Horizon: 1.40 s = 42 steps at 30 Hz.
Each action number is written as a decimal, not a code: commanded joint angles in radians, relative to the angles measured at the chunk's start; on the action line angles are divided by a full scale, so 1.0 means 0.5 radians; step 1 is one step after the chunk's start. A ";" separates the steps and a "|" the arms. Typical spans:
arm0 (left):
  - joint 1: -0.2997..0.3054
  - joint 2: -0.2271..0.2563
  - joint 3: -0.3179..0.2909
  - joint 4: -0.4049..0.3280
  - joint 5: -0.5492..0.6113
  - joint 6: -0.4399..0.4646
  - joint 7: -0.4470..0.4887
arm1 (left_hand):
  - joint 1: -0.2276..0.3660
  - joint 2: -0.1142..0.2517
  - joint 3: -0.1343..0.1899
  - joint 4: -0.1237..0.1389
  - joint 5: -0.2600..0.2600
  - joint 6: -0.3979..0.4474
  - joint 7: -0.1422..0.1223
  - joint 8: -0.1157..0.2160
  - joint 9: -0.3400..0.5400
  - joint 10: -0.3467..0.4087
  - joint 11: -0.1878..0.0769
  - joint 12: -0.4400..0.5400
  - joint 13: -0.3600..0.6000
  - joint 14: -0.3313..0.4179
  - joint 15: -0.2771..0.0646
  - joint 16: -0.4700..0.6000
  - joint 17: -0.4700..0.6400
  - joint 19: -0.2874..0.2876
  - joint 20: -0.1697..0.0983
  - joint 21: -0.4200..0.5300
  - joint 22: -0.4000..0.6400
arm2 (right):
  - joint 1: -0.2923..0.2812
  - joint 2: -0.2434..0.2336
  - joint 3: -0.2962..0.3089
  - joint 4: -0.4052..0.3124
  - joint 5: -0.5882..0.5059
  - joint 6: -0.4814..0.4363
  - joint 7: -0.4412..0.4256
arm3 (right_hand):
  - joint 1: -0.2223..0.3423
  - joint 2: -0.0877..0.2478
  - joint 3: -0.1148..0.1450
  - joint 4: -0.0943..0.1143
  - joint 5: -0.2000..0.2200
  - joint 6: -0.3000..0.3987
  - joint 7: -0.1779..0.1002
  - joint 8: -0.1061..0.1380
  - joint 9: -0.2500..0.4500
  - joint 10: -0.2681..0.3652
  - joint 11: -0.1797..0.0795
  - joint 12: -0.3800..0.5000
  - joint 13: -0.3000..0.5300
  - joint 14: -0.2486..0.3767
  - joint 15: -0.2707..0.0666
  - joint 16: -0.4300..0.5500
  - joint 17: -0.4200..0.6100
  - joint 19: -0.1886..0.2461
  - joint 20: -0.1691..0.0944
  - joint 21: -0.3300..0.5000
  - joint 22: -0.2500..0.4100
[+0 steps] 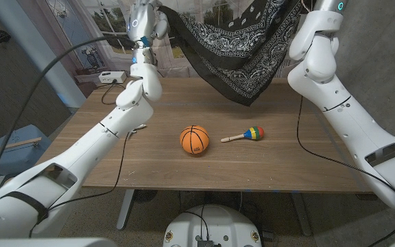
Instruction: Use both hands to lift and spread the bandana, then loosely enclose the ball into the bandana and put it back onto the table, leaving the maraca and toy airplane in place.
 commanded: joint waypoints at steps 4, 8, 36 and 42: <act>0.188 0.096 -0.223 -0.485 -0.082 -0.148 -0.159 | -0.018 -0.056 0.017 -0.064 0.066 0.113 -0.022 0.384 0.098 0.053 -0.040 0.024 0.023 0.040 -0.116 -0.015 -0.017 0.006 -0.044 0.024 0.000 | -0.377 -0.165 0.243 -0.285 0.097 0.030 -0.101 | -0.002 0.022 -0.004 0.006 -0.003 0.028 0.006 0.003 0.003 -0.067 -0.131 -0.002 0.004 -0.023 -0.283 -0.017 0.019 -0.001 0.014 0.014 0.008; 0.274 0.135 -0.293 -0.662 -0.120 -0.179 -0.258 | -0.023 -0.081 0.026 -0.097 0.105 0.162 -0.033 0.446 0.144 0.070 -0.053 0.029 0.030 0.045 -0.127 -0.028 -0.025 0.001 -0.050 0.029 -0.004 | -0.574 -0.217 0.370 -0.444 0.123 0.047 -0.134 | -0.003 0.022 -0.004 0.006 -0.003 0.034 0.008 0.005 0.002 -0.062 -0.133 0.002 0.007 -0.027 -0.285 -0.021 0.021 -0.005 0.015 0.014 0.008; 0.884 0.131 -0.677 -1.371 -0.297 -0.481 -0.538 | -0.082 -0.191 0.079 -0.213 0.360 0.417 0.016 0.589 0.120 0.201 -0.085 0.065 0.056 0.092 -0.161 -0.051 -0.033 -0.021 -0.056 0.057 -0.026 | -1.992 -0.061 1.698 -1.157 0.757 0.889 0.408 | -0.010 0.021 -0.004 0.002 -0.003 0.025 0.012 0.025 0.033 -0.072 -0.123 0.009 0.012 -0.074 -0.284 -0.057 0.047 -0.036 0.033 0.012 0.008; 0.949 0.130 -0.768 -1.435 -0.489 -0.636 -0.665 | -0.102 -0.223 0.105 -0.246 0.453 0.516 0.028 0.628 0.097 0.261 -0.087 0.077 0.062 0.109 -0.166 -0.050 -0.035 -0.025 -0.047 0.066 -0.033 | -2.105 0.077 2.008 -1.159 1.012 1.165 0.729 | -0.002 0.025 -0.003 -0.004 -0.002 0.020 0.021 0.028 0.041 -0.069 -0.121 0.013 0.013 -0.087 -0.289 -0.061 0.057 -0.043 0.035 0.012 0.009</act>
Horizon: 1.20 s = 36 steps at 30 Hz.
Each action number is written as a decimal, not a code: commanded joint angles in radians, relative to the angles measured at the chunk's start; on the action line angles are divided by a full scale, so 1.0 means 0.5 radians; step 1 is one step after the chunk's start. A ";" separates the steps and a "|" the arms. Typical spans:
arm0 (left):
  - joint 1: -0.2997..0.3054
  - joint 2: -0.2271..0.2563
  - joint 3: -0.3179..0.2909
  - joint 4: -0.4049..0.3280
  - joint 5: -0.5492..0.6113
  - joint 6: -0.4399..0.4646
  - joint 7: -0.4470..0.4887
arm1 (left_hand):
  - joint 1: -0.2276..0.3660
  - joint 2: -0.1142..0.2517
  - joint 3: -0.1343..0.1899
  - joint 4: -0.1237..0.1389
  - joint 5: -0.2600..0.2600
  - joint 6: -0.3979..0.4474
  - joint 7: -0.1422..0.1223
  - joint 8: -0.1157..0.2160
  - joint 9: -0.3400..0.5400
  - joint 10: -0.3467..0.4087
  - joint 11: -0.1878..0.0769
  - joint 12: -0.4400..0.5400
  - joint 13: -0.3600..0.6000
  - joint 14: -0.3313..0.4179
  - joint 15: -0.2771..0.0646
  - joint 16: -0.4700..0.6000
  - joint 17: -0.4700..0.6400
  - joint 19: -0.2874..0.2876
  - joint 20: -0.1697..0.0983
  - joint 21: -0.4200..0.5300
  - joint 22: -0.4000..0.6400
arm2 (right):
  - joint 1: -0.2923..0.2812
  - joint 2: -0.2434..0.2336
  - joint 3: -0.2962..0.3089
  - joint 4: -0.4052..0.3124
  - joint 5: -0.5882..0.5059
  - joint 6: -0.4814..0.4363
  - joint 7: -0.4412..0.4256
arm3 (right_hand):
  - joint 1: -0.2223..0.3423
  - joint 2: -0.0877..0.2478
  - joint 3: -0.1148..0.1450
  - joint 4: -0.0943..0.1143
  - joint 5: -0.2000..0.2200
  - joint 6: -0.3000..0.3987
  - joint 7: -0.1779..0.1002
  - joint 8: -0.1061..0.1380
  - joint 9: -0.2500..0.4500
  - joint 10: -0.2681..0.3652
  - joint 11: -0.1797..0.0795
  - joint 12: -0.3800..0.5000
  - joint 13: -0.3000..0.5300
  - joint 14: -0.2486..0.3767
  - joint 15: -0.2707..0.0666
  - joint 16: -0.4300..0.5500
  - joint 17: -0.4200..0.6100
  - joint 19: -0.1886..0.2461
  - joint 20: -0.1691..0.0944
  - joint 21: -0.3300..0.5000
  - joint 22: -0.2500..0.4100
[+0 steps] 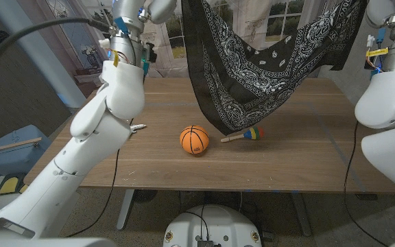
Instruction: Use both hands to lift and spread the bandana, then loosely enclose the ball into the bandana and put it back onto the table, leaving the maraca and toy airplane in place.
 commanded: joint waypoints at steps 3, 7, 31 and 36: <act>0.232 -0.012 -0.229 -0.219 -0.363 -0.327 -0.232 | -0.014 -0.044 0.026 -0.045 0.104 0.324 0.057 0.647 0.054 0.088 -0.020 0.023 0.013 0.038 -0.168 -0.006 0.001 -0.002 0.013 0.025 -0.002 | -0.388 0.257 0.757 -0.077 0.576 0.647 0.684 | 0.009 0.016 0.006 -0.007 0.000 0.010 0.030 0.017 0.013 -0.069 -0.117 0.015 0.009 -0.024 -0.308 -0.014 0.012 -0.006 -0.002 0.014 0.009; 0.317 -0.030 -0.238 -0.320 -0.196 -0.256 -0.197 | -0.036 -0.082 0.049 -0.071 0.204 0.383 0.064 0.659 0.017 0.141 -0.033 0.029 0.017 0.055 -0.178 -0.003 -0.002 0.006 0.019 0.035 -0.008 | -0.347 0.244 0.884 0.017 0.801 0.792 0.943 | 0.013 0.018 0.007 -0.009 0.001 0.006 0.038 0.018 0.017 -0.070 -0.115 0.017 0.010 -0.035 -0.309 -0.020 0.016 -0.005 -0.004 0.015 0.010; 1.003 -0.322 -0.498 -0.819 0.087 -0.079 -0.273 | -0.143 -0.238 0.163 -0.146 0.646 0.582 0.040 0.792 0.048 0.323 -0.050 -0.004 0.033 0.116 -0.200 0.020 -0.009 0.028 0.027 0.065 -0.026 | 0.361 -0.594 0.392 0.741 1.746 1.041 1.868 | 0.039 0.031 0.002 -0.014 -0.005 -0.025 0.076 0.016 0.039 -0.108 -0.087 0.017 0.016 -0.109 -0.299 -0.049 0.054 0.010 -0.017 0.034 0.012; 1.248 -0.285 -0.319 -0.988 0.653 0.178 -0.347 | -0.155 -0.243 0.185 -0.150 0.704 0.582 0.046 0.808 0.067 0.315 -0.035 -0.023 0.035 0.110 -0.187 0.018 -0.009 0.015 0.033 0.063 -0.027 | 0.520 -0.735 0.193 0.870 1.894 1.097 1.937 | 0.036 0.033 -0.002 -0.008 -0.008 -0.027 0.077 0.016 0.043 -0.117 -0.074 0.016 0.015 -0.137 -0.292 -0.062 0.060 0.008 -0.018 0.037 0.013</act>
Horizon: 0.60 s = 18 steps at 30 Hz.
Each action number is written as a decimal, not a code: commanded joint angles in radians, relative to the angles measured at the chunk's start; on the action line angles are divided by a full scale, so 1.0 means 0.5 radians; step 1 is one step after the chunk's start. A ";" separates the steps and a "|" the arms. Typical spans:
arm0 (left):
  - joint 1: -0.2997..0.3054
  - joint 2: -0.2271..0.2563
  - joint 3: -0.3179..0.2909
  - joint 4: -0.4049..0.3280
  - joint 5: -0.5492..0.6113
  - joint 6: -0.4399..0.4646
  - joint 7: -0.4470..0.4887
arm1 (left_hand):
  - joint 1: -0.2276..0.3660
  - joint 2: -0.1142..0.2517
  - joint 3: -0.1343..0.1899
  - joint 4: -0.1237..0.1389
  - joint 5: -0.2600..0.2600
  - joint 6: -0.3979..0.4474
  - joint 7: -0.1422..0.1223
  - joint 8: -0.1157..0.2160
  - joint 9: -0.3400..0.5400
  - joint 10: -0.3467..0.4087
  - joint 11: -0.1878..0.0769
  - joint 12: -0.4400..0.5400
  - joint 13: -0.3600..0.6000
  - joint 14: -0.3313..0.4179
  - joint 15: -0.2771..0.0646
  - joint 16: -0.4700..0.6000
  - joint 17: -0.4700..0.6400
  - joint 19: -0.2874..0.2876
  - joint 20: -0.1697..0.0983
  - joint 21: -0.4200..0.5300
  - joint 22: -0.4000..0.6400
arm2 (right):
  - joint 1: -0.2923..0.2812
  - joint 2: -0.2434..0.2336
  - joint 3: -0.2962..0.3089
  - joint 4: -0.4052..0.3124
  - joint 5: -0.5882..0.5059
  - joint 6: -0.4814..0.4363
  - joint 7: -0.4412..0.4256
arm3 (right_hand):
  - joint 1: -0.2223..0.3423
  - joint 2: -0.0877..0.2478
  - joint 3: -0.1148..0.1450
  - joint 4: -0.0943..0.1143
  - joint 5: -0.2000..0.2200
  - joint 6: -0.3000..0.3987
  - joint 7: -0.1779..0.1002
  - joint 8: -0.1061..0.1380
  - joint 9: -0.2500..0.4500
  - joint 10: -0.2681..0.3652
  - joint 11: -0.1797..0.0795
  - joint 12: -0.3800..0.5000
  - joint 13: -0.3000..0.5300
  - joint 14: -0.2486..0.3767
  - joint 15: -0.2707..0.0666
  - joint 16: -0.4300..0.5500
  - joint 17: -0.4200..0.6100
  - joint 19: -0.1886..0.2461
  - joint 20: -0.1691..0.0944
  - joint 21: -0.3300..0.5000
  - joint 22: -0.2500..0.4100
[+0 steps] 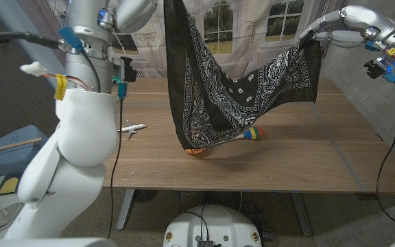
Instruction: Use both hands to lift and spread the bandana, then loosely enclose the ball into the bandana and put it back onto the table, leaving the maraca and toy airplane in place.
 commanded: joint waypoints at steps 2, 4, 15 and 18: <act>0.508 -0.047 0.212 -0.330 0.817 0.311 -0.237 | -0.007 -0.016 0.041 -0.003 0.075 0.303 0.021 0.811 0.103 0.064 -0.046 -0.027 0.011 -0.005 -0.172 -0.001 0.000 -0.013 0.017 0.008 0.001 | 0.399 -0.407 -0.438 0.335 0.396 0.109 0.247 | 0.012 0.011 -0.007 0.004 0.001 0.020 0.035 0.009 0.004 -0.092 -0.074 0.006 0.005 -0.020 -0.307 -0.013 0.015 0.007 -0.017 0.021 0.006; 0.534 -0.107 0.349 -0.335 1.085 0.372 -0.322 | -0.019 -0.020 0.051 -0.002 0.107 0.303 0.018 0.804 0.089 0.056 -0.045 -0.039 0.012 -0.016 -0.167 -0.004 0.001 -0.022 0.020 0.007 0.001 | 0.473 -0.459 -0.543 0.365 0.422 0.107 0.244 | 0.014 0.013 -0.008 0.004 0.000 0.021 0.034 0.009 0.003 -0.099 -0.077 0.007 0.008 -0.027 -0.309 -0.015 0.019 0.006 -0.016 0.022 0.006; 0.602 -0.624 0.659 -0.262 1.904 0.395 -0.629 | -0.052 -0.029 0.088 -0.003 0.203 0.281 0.020 0.815 0.109 0.044 -0.029 -0.073 0.016 -0.035 -0.147 -0.006 0.001 -0.053 0.031 0.001 0.002 | 1.063 -0.563 -1.242 0.522 0.494 0.069 0.288 | 0.015 0.018 -0.015 0.011 -0.005 0.022 0.046 0.005 0.000 -0.094 -0.068 0.008 -0.003 -0.037 -0.312 -0.016 0.036 0.005 -0.017 0.027 0.006; 0.548 -0.806 0.766 -0.167 2.224 0.385 -0.637 | -0.057 -0.029 0.094 -0.002 0.215 0.273 0.022 0.813 0.108 0.040 -0.028 -0.080 0.016 -0.036 -0.145 -0.005 0.002 -0.055 0.033 0.002 0.002 | 1.242 -0.518 -1.427 0.573 0.473 0.034 0.338 | 0.016 0.018 -0.017 0.010 -0.006 0.023 0.044 0.005 -0.001 -0.096 -0.069 0.008 -0.004 -0.038 -0.314 -0.016 0.039 0.005 -0.017 0.029 0.006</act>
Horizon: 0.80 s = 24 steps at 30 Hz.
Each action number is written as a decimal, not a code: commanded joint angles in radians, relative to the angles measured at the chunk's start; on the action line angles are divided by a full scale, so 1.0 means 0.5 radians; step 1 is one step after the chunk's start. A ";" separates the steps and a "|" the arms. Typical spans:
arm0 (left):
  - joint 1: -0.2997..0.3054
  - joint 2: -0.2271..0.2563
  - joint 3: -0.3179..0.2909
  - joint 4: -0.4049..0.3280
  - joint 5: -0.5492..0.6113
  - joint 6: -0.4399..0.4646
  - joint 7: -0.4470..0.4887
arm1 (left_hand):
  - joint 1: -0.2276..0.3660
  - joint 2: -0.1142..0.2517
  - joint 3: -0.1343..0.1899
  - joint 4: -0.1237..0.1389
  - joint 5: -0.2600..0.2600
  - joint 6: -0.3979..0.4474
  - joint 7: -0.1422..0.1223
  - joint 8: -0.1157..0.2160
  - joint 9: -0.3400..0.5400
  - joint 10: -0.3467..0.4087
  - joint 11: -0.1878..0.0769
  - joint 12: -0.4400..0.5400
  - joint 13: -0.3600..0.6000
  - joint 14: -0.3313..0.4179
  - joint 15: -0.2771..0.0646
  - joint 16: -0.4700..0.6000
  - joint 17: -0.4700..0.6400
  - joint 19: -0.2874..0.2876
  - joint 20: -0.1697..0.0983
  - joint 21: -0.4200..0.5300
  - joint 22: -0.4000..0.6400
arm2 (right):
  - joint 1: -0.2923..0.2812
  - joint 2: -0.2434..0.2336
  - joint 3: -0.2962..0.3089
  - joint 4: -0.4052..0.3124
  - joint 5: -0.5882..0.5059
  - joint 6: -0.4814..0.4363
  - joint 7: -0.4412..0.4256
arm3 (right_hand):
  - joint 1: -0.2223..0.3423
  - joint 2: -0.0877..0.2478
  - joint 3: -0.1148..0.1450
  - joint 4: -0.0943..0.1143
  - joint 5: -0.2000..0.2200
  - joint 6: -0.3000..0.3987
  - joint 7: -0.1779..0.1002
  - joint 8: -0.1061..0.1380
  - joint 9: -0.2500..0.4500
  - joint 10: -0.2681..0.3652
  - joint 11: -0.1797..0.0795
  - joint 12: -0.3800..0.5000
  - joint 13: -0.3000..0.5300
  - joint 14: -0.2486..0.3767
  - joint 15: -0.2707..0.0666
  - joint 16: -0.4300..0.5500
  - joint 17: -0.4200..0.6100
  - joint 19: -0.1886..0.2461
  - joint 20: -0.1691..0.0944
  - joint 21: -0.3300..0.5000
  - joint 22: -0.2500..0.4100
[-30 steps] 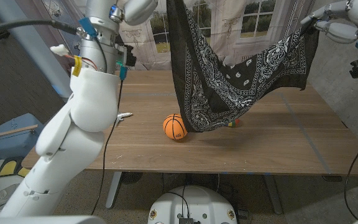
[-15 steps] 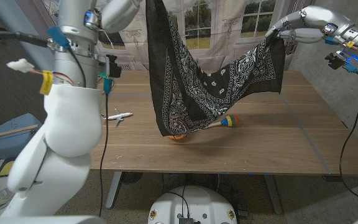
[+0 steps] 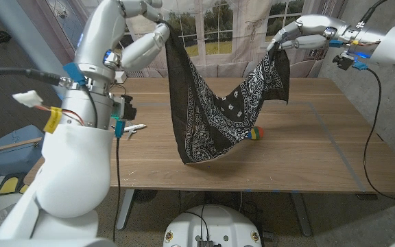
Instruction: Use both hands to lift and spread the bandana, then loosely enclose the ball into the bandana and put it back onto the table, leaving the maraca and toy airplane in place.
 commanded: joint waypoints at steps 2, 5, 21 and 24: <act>-0.023 -0.645 0.447 0.197 1.829 0.080 -0.244 | -0.018 0.013 0.024 0.003 0.031 0.245 0.013 0.807 0.000 0.021 -0.032 -0.017 0.008 -0.020 -0.145 -0.005 0.002 -0.012 0.004 0.002 0.002 | 0.697 -0.005 -0.769 0.229 0.048 -0.077 0.144 | 0.012 0.014 -0.005 0.007 -0.006 0.036 0.032 0.010 0.004 -0.076 -0.072 0.007 -0.001 -0.010 -0.315 -0.001 0.013 0.006 -0.016 0.015 0.006; -0.115 -0.798 0.487 0.348 2.143 0.112 -0.230 | -0.022 0.014 0.028 0.004 0.040 0.238 0.018 0.805 0.000 0.014 -0.032 -0.024 0.008 -0.022 -0.149 -0.005 0.002 -0.014 0.005 0.002 0.002 | 0.846 0.079 -0.921 0.296 0.013 -0.115 0.189 | 0.013 0.014 -0.007 0.008 -0.007 0.040 0.033 0.010 0.003 -0.077 -0.067 0.007 -0.004 -0.011 -0.314 -0.001 0.017 0.008 -0.018 0.017 0.006; -0.448 -1.055 0.438 0.805 2.900 0.223 -0.505 | -0.069 0.001 0.052 0.014 0.104 0.222 0.002 0.770 -0.060 0.004 -0.051 -0.057 0.015 -0.031 -0.164 -0.003 0.003 -0.015 0.005 0.009 0.002 | 1.377 0.633 -1.510 0.898 -0.177 -0.111 0.412 | 0.020 0.015 -0.016 0.010 -0.010 0.035 0.027 0.001 -0.005 -0.112 -0.056 -0.015 -0.031 0.006 -0.296 0.003 0.027 0.025 -0.013 0.033 0.006; -0.457 -1.083 0.431 0.844 3.039 0.233 -0.595 | -0.087 -0.005 0.053 0.018 0.110 0.212 -0.015 0.743 -0.101 0.020 -0.058 -0.059 0.018 -0.020 -0.174 0.002 0.004 -0.018 0.007 0.010 0.002 | 1.405 0.693 -1.556 0.999 -0.178 -0.076 0.429 | 0.025 0.019 -0.017 0.010 -0.011 0.023 0.030 -0.006 -0.008 -0.121 -0.056 -0.021 -0.038 0.011 -0.292 0.007 0.034 0.032 -0.015 0.038 0.007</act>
